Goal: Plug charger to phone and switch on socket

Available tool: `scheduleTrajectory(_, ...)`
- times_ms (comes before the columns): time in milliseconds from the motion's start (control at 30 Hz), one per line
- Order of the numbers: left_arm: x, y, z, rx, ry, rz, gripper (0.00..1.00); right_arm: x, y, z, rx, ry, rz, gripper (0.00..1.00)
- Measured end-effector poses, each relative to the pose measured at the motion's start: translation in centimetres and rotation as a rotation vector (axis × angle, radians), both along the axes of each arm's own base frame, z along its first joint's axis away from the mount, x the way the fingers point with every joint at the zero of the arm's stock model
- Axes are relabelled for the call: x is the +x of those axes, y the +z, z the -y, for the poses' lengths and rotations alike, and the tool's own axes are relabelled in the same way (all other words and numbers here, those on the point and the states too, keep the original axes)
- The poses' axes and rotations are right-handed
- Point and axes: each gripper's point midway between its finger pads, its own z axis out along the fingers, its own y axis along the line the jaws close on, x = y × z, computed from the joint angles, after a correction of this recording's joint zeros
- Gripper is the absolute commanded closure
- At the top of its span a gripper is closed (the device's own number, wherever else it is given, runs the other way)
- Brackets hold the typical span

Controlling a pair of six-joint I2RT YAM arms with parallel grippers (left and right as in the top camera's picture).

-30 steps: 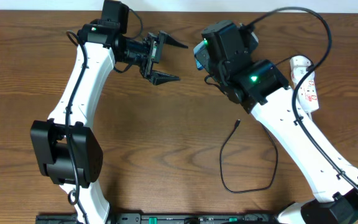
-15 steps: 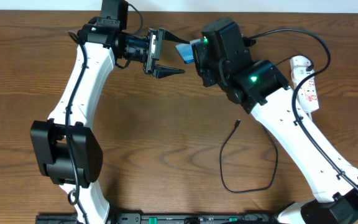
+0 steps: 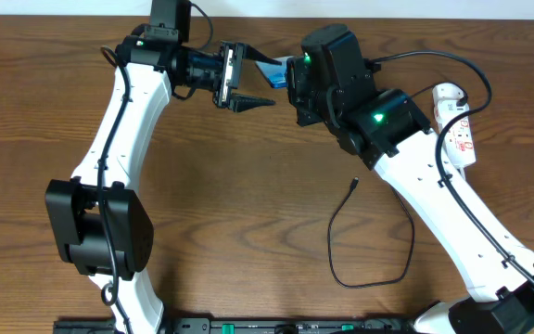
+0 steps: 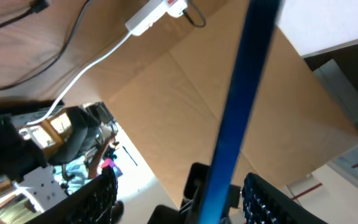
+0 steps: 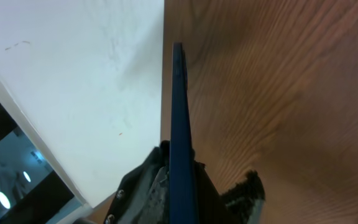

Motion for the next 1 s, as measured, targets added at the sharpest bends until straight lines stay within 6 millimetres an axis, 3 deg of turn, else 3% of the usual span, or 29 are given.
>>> scheduleTrajectory(233,1.4,0.5,0.1,-0.003,0.035,0.036,0.45,-0.3,0.0,-0.6,0.064,-0.010,-0.036,0.99)
scheduleTrajectory(567,1.5,0.6,0.1,-0.005,0.044,0.013,0.45,0.0,0.8,-1.1,0.118,-0.023,-0.021,0.98)
scheduleTrajectory(1000,1.5,0.6,0.1,-0.006,0.046,0.007,0.67,0.0,0.8,-1.2,0.125,-0.024,-0.025,0.94)
